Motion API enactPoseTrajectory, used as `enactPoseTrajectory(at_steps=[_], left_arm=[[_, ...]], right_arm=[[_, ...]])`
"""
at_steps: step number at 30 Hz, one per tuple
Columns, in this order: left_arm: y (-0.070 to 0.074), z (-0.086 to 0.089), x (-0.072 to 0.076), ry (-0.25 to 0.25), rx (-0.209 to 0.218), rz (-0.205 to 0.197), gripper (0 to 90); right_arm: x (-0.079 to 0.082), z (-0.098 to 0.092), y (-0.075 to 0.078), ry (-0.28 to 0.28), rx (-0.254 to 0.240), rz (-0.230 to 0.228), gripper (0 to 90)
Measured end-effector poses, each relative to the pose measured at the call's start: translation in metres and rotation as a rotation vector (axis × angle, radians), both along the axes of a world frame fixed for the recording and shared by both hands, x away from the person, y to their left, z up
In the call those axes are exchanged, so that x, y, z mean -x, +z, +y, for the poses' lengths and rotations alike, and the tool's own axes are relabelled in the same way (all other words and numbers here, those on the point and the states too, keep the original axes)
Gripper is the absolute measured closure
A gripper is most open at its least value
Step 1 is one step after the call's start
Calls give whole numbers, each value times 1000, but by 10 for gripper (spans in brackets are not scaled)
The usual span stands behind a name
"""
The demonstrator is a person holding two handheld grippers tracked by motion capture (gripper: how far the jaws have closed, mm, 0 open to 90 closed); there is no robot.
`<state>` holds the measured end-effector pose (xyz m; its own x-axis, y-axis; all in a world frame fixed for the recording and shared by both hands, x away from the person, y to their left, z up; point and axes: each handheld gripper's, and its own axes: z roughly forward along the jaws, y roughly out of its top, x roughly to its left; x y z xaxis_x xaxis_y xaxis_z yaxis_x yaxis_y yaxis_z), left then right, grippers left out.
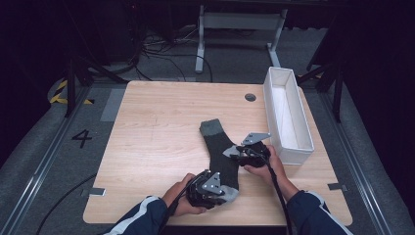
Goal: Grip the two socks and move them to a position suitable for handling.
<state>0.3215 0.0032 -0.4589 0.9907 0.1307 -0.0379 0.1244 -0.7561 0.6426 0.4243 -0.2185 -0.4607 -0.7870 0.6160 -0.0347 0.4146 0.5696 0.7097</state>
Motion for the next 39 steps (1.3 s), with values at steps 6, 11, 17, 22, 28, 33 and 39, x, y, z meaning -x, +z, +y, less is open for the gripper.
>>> enactPoseTrajectory(at_steps=[6, 11, 17, 22, 28, 33, 39], left_arm=[[5, 6, -1, -12, -12, -35, 769], [7, 10, -2, -6, -12, -35, 773], [4, 10, -4, -16, -32, -18, 777], [4, 11, -6, -13, -32, -7, 777], [3, 12, -5, -14, -29, 4, 778], [3, 13, -5, -17, -35, 8, 780], [4, 15, -4, -25, -40, 2, 770]], right_arm=[[9, 2, 12, 34, 22, -66, 779], [15, -3, 23, 17, 25, -108, 776], [20, -9, 15, 12, 125, -60, 741], [22, -15, 15, -5, 139, -11, 690], [22, -24, 10, -26, 142, 18, 621], [23, -28, 10, -44, 140, 22, 577], [26, -33, 18, -59, 118, -14, 608]])
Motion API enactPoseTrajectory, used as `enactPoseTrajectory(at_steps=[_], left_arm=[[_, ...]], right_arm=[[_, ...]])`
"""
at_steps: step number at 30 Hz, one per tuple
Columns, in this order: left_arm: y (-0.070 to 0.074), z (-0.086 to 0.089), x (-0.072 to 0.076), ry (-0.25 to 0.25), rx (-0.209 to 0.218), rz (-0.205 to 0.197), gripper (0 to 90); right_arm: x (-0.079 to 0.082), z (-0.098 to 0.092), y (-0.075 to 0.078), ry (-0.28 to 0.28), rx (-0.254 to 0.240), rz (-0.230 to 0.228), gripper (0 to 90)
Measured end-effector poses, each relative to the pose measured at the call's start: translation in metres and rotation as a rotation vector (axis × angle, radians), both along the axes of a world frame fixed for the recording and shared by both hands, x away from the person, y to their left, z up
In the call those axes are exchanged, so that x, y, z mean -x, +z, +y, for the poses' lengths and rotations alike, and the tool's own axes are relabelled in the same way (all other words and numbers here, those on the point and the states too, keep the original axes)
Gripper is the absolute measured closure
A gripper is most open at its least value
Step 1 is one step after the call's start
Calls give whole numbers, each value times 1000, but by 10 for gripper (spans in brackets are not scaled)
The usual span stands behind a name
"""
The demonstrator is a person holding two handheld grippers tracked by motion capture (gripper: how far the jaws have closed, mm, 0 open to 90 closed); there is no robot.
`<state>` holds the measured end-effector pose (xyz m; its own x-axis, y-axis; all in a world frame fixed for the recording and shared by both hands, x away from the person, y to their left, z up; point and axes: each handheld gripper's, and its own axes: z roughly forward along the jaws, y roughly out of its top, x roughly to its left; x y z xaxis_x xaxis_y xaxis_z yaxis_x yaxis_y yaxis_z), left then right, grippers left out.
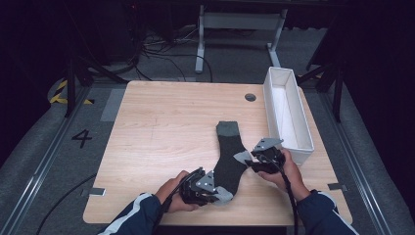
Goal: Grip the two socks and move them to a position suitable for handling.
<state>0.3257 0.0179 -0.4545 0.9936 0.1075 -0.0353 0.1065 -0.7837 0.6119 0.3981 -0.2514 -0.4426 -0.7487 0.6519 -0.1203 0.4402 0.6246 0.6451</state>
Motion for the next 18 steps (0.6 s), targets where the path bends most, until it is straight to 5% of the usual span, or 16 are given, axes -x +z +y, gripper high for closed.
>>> enactPoseTrajectory(at_steps=[4, 7, 12, 18], left_arm=[[0, 1, 0, -1, 4, 8, 750], [0, 1, 0, 1, 2, 17, 744], [-1, 2, 0, -7, -2, 22, 753], [-1, 8, 0, -2, -6, 20, 762]], right_arm=[[2, -2, 5, -23, -48, -58, 691], [3, 4, 3, 17, -66, -94, 717], [-2, 10, -12, 21, 37, -74, 752], [-7, 6, -15, -8, 28, -49, 751]])
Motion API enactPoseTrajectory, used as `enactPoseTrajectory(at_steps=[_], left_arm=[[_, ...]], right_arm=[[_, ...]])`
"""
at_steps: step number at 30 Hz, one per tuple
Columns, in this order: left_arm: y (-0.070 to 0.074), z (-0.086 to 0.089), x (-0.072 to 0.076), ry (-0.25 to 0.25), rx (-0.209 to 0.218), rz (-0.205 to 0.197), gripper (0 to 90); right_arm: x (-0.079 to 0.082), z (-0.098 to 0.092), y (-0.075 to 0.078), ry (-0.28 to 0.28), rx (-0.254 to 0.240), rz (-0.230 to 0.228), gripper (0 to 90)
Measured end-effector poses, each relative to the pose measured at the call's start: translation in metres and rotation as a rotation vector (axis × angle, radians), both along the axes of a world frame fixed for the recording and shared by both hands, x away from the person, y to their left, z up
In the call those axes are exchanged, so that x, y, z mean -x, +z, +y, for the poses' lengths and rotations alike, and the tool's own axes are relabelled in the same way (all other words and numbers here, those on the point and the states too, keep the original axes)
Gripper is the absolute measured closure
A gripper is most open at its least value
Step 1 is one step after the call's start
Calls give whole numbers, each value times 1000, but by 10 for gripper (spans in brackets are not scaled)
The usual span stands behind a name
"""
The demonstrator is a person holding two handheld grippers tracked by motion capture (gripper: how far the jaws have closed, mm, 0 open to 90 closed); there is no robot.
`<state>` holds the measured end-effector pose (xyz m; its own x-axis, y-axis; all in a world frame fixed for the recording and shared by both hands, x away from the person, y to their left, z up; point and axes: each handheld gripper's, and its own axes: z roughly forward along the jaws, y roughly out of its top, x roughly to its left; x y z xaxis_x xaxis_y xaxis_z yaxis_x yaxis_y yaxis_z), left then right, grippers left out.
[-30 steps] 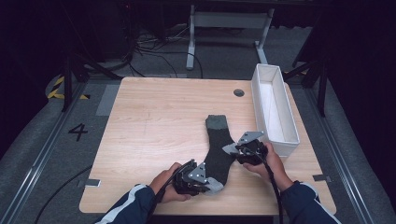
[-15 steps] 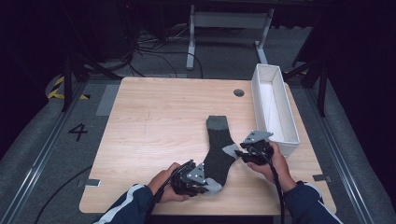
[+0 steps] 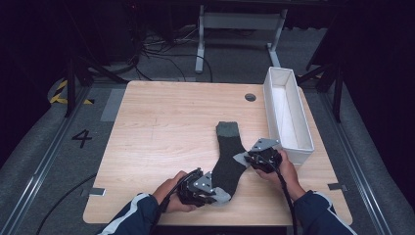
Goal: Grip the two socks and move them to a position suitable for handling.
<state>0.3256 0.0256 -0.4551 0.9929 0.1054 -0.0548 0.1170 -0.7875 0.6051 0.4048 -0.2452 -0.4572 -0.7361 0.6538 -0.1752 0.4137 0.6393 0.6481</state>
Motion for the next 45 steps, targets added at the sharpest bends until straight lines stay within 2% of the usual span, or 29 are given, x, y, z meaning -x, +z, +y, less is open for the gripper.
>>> enactPoseTrajectory(at_steps=[3, 8, 14, 16, 17, 18, 19, 20, 21, 22, 24, 25, 26, 27, 28, 29, 30, 32, 36, 37, 38, 39, 40, 41, 42, 44, 45], left_arm=[[0, 3, 0, 9, 2, -7, 754], [3, 13, 3, 38, 11, -15, 728], [14, 28, 6, 70, 61, -20, 671], [23, 37, 5, 118, 148, -27, 659], [23, 37, 5, 118, 148, -27, 652], [26, 36, 4, 137, 181, -25, 654], [30, 26, 3, 148, 223, -34, 652], [30, 26, 3, 148, 223, -34, 653], [31, 11, 5, 121, 212, -60, 661], [28, 3, 6, 91, 197, -62, 680], [18, -12, 8, 38, 132, -56, 711], [10, -18, 9, 16, 104, -35, 723], [5, -21, 9, 4, 81, -25, 739], [5, -21, 9, 4, 81, -25, 749], [-4, -26, 12, -11, 50, -34, 749], [-5, -26, 13, -17, 54, -44, 764], [-3, -26, 13, -29, 39, -58, 766], [-5, -25, 13, -24, 55, -49, 769], [-6, -23, 11, -25, 63, -40, 771], [-6, -23, 12, -27, 63, -47, 771], [-6, -23, 12, -27, 63, -47, 771], [-7, -23, 12, -29, 64, -46, 771], [-7, -22, 12, -24, 69, -42, 771], [-7, -22, 11, -27, 71, -40, 771], [-8, -21, 11, -30, 78, -41, 772], [-8, -20, 11, -27, 82, -36, 772], [-9, -19, 10, -24, 90, -28, 772]], right_arm=[[0, 0, 0, 0, 7, 0, 750], [-1, -1, -1, -1, -14, 19, 750], [-1, -2, -1, 0, -13, 15, 749], [-2, -2, -1, 0, -14, 19, 747], [-2, -2, -1, -1, -14, 19, 747], [-2, -1, -1, 1, -12, 15, 747], [-2, -1, -1, 4, -9, 14, 746], [-2, -1, -1, 4, -9, 14, 746], [-2, 0, -1, 6, -8, 14, 745], [-2, 0, -1, 6, -9, 14, 745], [-2, -1, -1, 6, -7, 8, 745], [-2, -1, -1, 6, -10, 9, 745], [-2, 0, -1, 5, -12, 6, 745], [-2, 0, -1, 5, -12, 6, 745], [-1, -1, -1, 5, -13, 8, 745], [-2, -1, -1, 8, -10, 6, 744], [-2, -2, -1, 8, -10, 6, 741], [-1, -3, 0, 7, 7, -1, 704], [-1, -6, 5, -1, 23, -11, 695], [1, -7, 10, -23, 29, -63, 696], [1, -7, 10, -23, 29, -63, 696], [5, -8, 15, -22, -22, -96, 692], [5, -8, 15, -22, -22, -96, 692], [8, -8, 18, 22, -82, -107, 672], [14, -2, 19, 137, -162, -85, 653], [15, 2, 17, 159, -154, -84, 645], [18, 9, 13, 198, -147, -68, 637]])
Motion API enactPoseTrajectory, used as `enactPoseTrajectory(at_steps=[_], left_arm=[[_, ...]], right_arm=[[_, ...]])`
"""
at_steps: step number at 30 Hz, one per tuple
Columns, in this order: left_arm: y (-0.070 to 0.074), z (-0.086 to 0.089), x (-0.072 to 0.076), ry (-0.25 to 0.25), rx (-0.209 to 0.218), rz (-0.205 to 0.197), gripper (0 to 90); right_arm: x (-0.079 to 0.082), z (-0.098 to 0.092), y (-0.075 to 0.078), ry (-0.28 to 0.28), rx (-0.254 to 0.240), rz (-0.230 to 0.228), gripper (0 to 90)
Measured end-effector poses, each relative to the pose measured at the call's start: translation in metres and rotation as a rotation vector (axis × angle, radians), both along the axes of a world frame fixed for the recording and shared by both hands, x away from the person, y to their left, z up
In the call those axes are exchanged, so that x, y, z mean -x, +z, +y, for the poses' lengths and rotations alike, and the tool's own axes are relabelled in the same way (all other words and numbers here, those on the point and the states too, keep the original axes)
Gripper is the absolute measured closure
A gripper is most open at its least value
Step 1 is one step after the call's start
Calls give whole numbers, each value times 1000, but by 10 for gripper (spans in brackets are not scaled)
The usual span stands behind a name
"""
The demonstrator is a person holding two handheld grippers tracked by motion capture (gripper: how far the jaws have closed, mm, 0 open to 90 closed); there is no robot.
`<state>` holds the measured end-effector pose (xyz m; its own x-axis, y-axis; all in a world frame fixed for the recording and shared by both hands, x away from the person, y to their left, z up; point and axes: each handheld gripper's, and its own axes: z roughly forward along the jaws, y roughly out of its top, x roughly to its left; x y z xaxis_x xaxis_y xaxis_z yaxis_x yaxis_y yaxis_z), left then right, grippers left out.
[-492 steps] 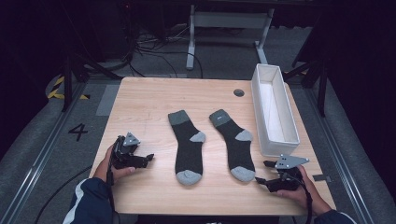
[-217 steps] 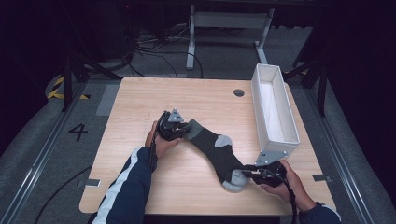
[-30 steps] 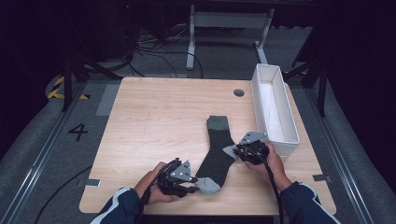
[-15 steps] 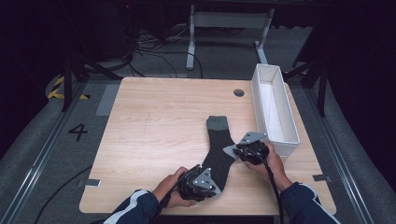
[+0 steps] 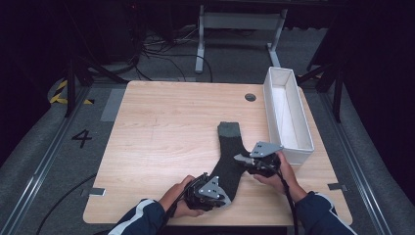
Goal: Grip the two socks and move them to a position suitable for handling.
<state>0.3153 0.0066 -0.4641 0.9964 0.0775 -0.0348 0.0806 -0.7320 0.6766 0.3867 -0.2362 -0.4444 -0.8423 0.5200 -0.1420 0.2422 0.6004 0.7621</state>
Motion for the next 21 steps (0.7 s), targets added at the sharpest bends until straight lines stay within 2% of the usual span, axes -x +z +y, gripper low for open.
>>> enactPoseTrajectory(at_steps=[1, 3, 4, 5, 8, 9, 10, 14, 16, 17, 18, 20, 21], left_arm=[[0, 1, -1, -5, 4, 1, 773], [-1, 2, -1, 4, 13, 17, 774], [-1, 3, -2, 0, 12, 16, 774], [-1, 4, -2, 2, 9, 25, 774], [-1, 8, -4, -6, 8, 38, 776], [-1, 8, -4, -2, 14, 44, 776], [-1, 8, -4, 2, 15, 46, 776], [-1, 8, -5, -8, 11, 39, 776], [-1, 8, -5, -6, 13, 43, 776], [-1, 8, -5, -9, 13, 43, 776], [-1, 9, -5, -5, 15, 47, 776], [-2, 9, -6, -8, 16, 52, 776], [-2, 9, -6, -10, 15, 52, 776]], right_arm=[[1, 6, -6, 42, 21, 30, 631], [0, 13, -15, 59, 71, 44, 629], [-1, 12, -16, 57, 64, 47, 629], [-3, 10, -15, 46, 61, 56, 630], [-9, 2, -13, -56, 106, 39, 619], [-11, -1, -13, -75, 86, 65, 619], [-12, -3, -12, -101, 89, 65, 620], [-9, -2, -6, -142, 123, 5, 628], [-7, -3, -3, -151, 111, -24, 649], [-5, -3, -1, -175, 119, -42, 647], [-5, -3, 0, -203, 136, -81, 634], [-6, -8, 3, -208, 81, -72, 649], [-5, -9, 4, -173, 46, -56, 650]])
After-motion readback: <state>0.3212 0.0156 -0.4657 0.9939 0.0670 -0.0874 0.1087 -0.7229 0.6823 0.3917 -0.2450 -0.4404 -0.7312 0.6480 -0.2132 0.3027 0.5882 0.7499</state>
